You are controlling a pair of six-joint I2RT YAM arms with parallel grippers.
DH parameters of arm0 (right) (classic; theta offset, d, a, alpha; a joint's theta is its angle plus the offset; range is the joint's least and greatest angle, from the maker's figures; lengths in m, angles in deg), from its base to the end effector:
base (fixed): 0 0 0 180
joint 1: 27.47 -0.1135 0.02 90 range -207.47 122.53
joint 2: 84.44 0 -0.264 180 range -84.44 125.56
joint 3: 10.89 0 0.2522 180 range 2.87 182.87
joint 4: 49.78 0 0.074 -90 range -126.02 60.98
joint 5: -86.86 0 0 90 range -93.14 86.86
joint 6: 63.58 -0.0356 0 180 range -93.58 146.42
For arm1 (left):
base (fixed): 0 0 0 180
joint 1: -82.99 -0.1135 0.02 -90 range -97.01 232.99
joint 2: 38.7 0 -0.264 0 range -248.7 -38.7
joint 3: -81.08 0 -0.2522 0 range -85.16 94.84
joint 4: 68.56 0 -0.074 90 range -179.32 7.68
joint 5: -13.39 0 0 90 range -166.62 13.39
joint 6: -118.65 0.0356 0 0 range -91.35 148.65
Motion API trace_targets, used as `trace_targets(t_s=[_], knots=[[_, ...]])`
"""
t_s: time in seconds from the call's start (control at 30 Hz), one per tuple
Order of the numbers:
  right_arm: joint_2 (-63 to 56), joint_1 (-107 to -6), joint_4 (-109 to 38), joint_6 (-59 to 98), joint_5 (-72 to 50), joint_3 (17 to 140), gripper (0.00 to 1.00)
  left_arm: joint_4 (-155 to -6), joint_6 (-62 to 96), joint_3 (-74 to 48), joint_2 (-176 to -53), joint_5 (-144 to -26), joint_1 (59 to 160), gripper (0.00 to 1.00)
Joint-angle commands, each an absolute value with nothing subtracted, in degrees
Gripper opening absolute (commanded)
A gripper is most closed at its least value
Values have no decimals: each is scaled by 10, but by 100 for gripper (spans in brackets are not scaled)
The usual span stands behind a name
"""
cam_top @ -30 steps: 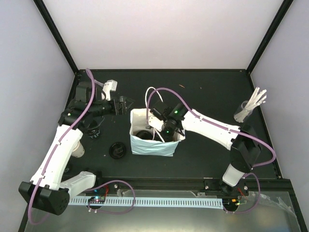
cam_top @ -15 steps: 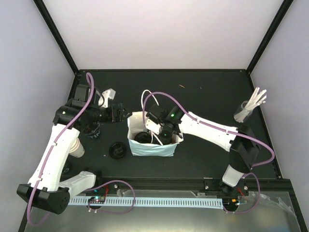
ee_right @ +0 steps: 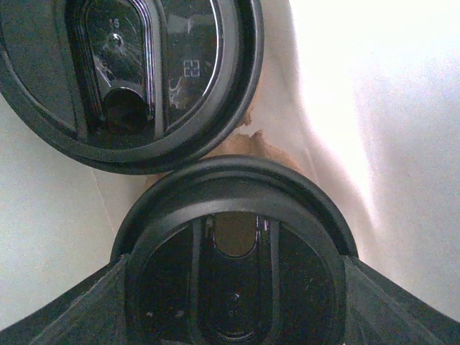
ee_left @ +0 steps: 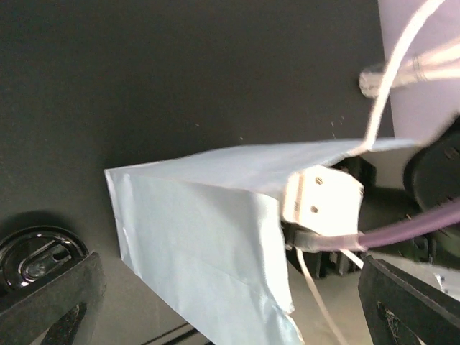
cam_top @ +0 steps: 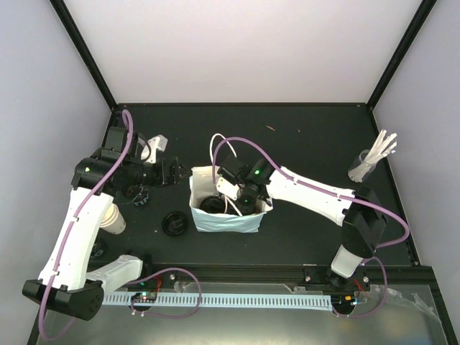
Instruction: Pack the takeout coffee
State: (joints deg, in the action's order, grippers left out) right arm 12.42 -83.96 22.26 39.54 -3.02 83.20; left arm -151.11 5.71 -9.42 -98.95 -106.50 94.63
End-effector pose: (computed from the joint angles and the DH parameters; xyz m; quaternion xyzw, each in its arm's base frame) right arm 0.1834 0.2769 0.2577 -0.5657 0.8140 0.0479 0.1232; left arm 0.1646 -0.0520 0.3819 -0.0095 0.9206 -0.3241 0.2177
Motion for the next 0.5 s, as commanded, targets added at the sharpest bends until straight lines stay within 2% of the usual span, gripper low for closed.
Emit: trace_targets(t_s=[0.0,0.1,0.27,0.47], knots=[[173,-837,232,407,7,809,39,-1568,76,-35,-998,-1035,1017,99],[175,-837,230,408,3,812,39,-1605,72,-8,-1022,-985,1060,99],[175,-837,234,411,7,817,39,-1659,64,11,-1065,-936,1078,99],[180,-837,244,410,17,820,39,-1711,41,51,-1150,-889,1131,93]])
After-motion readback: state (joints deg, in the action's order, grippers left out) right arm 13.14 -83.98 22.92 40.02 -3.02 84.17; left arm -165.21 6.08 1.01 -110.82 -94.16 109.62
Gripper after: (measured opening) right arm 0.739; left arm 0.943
